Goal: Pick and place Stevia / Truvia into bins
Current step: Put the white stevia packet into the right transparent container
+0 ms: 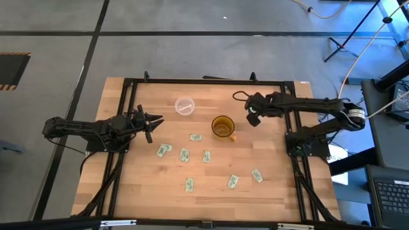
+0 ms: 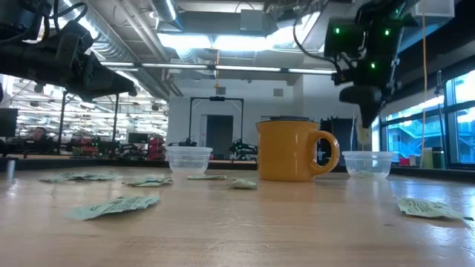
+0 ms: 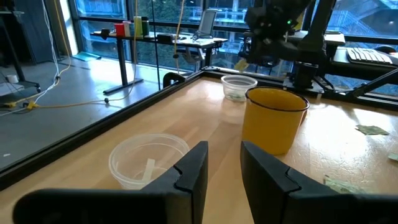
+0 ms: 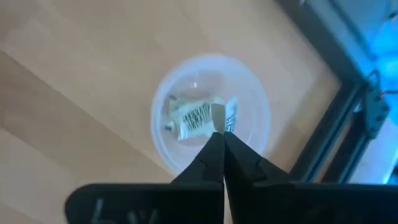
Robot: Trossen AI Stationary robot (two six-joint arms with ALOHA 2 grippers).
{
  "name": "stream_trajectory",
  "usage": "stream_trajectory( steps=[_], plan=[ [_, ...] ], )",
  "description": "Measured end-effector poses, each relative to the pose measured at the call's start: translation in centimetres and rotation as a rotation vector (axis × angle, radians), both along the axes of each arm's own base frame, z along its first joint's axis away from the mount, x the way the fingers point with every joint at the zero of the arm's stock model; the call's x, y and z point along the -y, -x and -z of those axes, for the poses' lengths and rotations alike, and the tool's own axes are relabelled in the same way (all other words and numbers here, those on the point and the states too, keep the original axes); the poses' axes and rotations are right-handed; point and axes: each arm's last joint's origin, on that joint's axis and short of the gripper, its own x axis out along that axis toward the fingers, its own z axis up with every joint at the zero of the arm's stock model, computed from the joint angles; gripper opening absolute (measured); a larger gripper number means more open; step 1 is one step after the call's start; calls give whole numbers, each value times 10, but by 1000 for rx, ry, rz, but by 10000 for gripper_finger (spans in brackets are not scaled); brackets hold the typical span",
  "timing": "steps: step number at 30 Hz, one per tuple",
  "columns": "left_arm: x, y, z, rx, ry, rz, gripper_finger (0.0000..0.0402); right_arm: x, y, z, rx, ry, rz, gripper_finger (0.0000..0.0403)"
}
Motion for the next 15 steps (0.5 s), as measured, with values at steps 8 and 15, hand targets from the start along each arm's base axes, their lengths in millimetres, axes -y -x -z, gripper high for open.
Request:
stream_trajectory(
  steps=[8, 15],
  plan=[
    [0, 0, 0, -3, -7, 1, 88, 11, 12, 30, -14, -29, 12, 0],
    [0, 0, 0, -3, -7, 1, 88, 12, 15, 37, -3, -31, 18, 1]
  ],
)
